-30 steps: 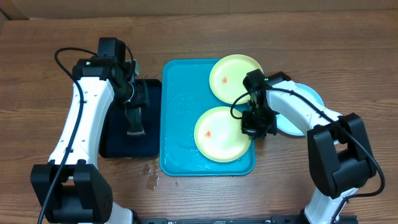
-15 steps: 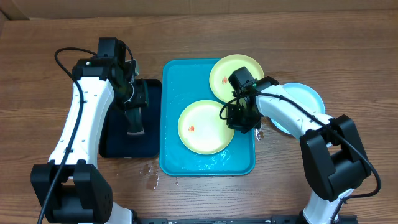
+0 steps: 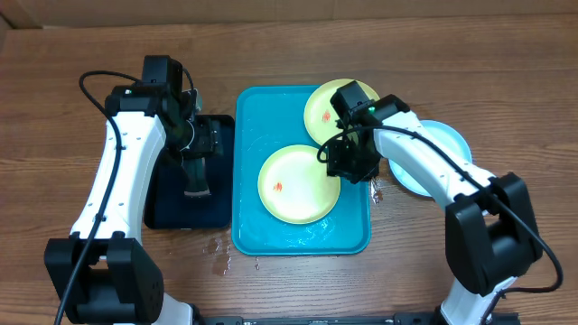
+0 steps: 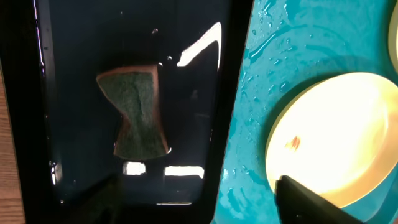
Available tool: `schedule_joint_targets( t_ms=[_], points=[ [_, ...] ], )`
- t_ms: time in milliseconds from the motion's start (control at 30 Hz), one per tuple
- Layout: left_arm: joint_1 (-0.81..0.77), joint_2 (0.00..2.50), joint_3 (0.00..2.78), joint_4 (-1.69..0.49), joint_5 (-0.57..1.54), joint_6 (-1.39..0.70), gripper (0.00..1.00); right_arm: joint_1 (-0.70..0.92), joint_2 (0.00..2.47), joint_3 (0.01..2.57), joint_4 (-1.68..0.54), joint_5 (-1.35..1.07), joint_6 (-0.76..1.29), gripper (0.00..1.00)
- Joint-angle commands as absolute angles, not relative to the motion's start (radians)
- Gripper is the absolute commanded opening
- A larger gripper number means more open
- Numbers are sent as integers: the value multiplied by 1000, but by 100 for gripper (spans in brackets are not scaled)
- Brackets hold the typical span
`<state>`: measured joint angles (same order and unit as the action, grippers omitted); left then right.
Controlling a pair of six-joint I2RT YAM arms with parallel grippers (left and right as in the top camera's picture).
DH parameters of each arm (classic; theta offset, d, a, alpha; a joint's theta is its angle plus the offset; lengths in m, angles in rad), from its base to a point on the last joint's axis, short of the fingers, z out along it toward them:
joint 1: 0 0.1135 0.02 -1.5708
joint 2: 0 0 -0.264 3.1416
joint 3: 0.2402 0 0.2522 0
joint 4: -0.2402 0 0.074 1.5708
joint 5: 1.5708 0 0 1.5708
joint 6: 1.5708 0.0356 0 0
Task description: Clean dirty plates on tray and stack at the side
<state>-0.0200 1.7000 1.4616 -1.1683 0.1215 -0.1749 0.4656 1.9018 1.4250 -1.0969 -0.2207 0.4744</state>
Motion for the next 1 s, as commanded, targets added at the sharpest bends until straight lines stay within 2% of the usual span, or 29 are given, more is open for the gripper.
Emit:
schedule_joint_targets(
  t_ms=[0,133,167,200,267,300,333,400,567,700,733,767,967],
  points=[
    [-27,1707,1474,-1169,96,-180,100,471,1870,1442,-1109,-211,472,100],
    [-27,1707,1474,-1163,97,-180,100,469,1870,1442,-1102,-210,472,100],
    [-27,1707,1475,-1163,97,-180,100,469,1870,1442,-1102,-210,472,88],
    [-27,1707,1474,-1165,97,-180,100,469,1870,1441,-1106,-211,472,59],
    [-27,1707,1474,-1169,98,-180,94,474,1870,1439,-1126,-211,493,16],
    [-27,1707,1474,-1172,97,-180,89,480,1870,1439,-1140,-212,498,6],
    [-27,1707,1474,-1175,97,-180,85,490,1870,1439,-1153,-210,497,4],
    [-27,1707,1473,-1182,97,-180,79,519,1864,1437,-1170,-194,493,4],
    [-27,1707,1458,-1174,97,-181,79,635,1811,1437,-1188,-20,585,5],
    [-27,1708,1439,-1157,97,-181,82,693,1795,1437,-1196,25,633,16],
    [-27,1710,1435,-1153,97,-181,83,694,1795,1431,-1195,23,634,30],
    [-27,1713,1434,-1152,97,-181,83,694,1795,1422,-1192,25,641,38],
    [-27,1718,1434,-1150,96,-203,84,690,1795,1367,-1138,26,656,40]
  ],
)
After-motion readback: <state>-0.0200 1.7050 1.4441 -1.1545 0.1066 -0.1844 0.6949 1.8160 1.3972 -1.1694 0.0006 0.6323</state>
